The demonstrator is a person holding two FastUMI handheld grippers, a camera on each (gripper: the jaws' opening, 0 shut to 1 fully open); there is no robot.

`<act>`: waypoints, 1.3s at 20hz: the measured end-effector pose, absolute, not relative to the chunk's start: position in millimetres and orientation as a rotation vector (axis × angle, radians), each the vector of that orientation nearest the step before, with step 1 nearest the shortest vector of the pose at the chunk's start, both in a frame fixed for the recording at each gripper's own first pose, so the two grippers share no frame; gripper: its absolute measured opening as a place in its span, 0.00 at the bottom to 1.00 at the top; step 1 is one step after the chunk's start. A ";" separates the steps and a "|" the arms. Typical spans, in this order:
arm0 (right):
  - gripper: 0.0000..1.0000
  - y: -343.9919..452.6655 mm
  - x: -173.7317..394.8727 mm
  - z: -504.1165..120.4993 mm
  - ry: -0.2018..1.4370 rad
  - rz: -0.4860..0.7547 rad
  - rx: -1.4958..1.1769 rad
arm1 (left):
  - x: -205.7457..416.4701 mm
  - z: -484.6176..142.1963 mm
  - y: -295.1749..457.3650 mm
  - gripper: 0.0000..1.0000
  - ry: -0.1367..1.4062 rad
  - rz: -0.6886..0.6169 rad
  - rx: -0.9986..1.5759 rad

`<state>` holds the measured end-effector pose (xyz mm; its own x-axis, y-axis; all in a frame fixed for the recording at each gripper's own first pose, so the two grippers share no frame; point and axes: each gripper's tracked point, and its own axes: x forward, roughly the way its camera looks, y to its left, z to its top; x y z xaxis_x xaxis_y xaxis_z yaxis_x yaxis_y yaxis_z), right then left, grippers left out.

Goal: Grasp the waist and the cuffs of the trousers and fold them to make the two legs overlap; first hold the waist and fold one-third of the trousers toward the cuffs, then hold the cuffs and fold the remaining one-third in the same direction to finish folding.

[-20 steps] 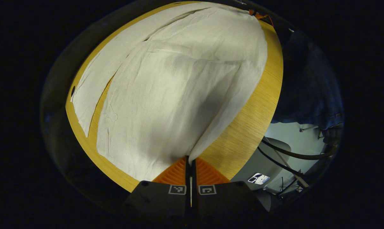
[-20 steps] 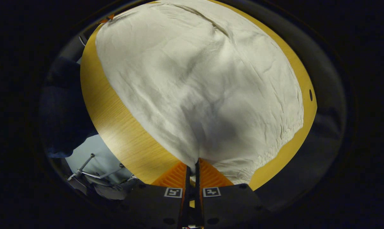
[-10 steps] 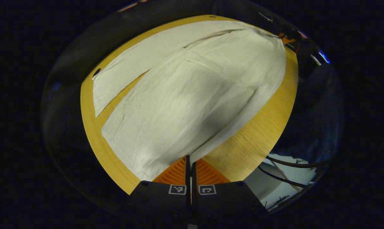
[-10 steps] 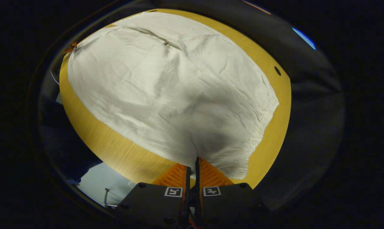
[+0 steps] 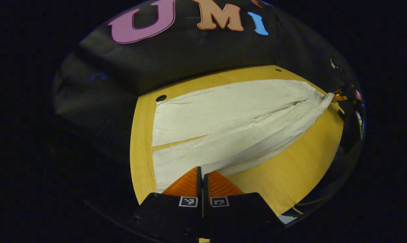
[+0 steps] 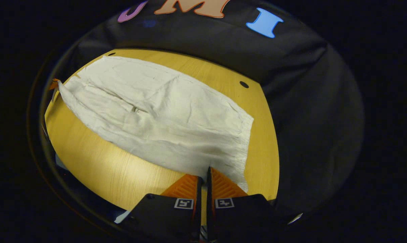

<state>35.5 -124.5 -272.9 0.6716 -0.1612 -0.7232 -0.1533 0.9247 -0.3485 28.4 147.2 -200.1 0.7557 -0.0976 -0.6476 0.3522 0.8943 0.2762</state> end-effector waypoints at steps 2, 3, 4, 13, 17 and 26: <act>0.09 -118.0 48.6 -259.6 0.780 -0.049 -0.351 | 48.9 -185.3 140.2 0.00 0.619 -0.226 0.363; 0.09 -116.5 57.1 -251.5 0.751 -0.071 -0.320 | 61.2 -178.9 138.1 0.00 0.593 -0.213 0.343; 0.09 -115.3 65.8 -242.5 0.722 -0.090 -0.291 | 73.6 -170.5 135.9 0.00 0.568 -0.189 0.326; 0.09 -100.1 169.7 -187.3 0.520 -0.136 -0.148 | 189.2 -110.8 122.6 0.00 0.407 -0.036 0.226; 0.09 -100.9 222.6 -199.8 0.520 -0.152 -0.046 | 247.7 -114.9 123.7 0.00 0.379 0.032 0.160; 0.09 -83.1 303.2 -282.6 0.587 -0.125 0.065 | 329.4 -170.4 122.8 0.00 0.385 0.130 0.112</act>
<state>303.2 -83.1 -282.6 0.8254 -0.0994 -0.5557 0.1365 0.9903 0.0256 329.4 122.8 -170.4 0.9186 0.1470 -0.3668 -0.1046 0.9856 0.1332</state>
